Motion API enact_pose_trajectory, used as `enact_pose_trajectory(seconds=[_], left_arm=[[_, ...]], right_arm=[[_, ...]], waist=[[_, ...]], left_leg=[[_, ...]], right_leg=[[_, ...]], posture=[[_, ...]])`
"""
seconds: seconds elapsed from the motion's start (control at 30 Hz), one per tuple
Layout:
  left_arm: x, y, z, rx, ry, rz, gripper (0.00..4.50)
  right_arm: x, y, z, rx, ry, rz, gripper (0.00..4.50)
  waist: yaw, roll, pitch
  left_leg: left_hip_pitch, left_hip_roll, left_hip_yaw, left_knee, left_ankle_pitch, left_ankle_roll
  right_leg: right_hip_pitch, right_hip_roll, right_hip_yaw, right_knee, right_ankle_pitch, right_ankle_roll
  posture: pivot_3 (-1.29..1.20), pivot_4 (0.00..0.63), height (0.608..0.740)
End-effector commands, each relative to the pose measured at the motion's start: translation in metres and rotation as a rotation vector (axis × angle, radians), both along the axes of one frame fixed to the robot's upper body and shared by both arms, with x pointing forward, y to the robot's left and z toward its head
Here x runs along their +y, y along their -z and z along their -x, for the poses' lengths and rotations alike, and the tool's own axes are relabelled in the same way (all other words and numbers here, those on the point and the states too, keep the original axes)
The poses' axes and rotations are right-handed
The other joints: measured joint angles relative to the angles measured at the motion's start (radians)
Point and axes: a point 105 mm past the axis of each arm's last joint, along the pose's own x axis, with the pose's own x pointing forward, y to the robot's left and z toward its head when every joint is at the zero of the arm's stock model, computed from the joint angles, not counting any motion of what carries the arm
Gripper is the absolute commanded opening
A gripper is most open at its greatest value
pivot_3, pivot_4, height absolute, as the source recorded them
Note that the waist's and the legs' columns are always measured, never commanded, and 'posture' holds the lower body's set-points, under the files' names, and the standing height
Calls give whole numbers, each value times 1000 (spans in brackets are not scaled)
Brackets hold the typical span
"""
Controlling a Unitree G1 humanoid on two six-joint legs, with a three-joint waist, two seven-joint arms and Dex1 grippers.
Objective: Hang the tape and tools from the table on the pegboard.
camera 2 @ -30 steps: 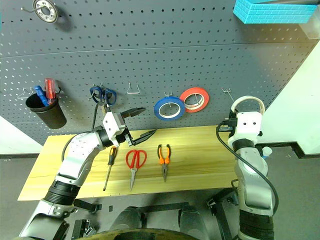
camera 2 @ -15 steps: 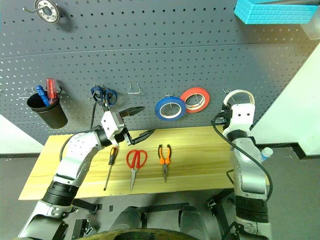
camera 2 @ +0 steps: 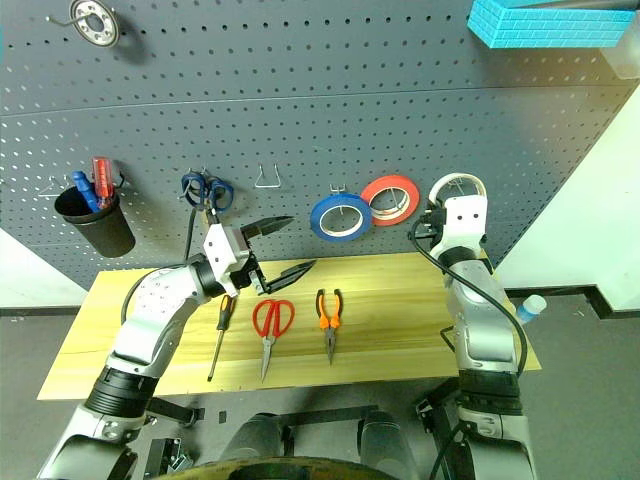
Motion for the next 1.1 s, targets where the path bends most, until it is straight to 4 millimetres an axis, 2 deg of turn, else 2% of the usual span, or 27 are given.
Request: enact_pose_trajectory(seconds=[0.03, 0.23, 0.57, 0.97, 1.1], left_arm=[[-7, -12, 6, -33, 29, 28, 4328], [-9, -14, 8, -33, 33, 25, 4328], [-8, -19, 10, -30, 25, 25, 4328], [-2, -19, 11, -29, -7, 19, 4328], [-1, -20, 11, -33, -10, 17, 4328]], right_arm=[[8, -17, -6, -68, -28, 2, 15], [17, -22, -15, -75, -57, -8, 15], [32, -22, -46, -84, -91, -16, 15], [30, -19, -48, -77, -91, 3, 15], [32, -19, -48, -77, -106, 3, 1181]], waist=[[1, 0, 0], [-1, 0, 0], [-1, 0, 0], [-1, 0, 0], [0, 0, 0]], left_leg=[[0, 0, 0, 0, 0, 0], [0, 0, 0, 0, 0, 0], [0, 0, 0, 0, 0, 0], [1, 0, 0, -1, 0, 0], [1, 0, 0, 0, 0, 0]], right_leg=[[0, 0, 0, 0, 0, 0], [0, 0, 0, 0, 0, 0], [-1, 0, 0, 2, 0, 0], [-3, 0, 0, 6, 0, 0], [-3, 0, 0, 6, 0, 0]], posture=[[276, 27, 740], [305, 32, 740], [323, 39, 740], [334, 42, 740], [337, 43, 740]])
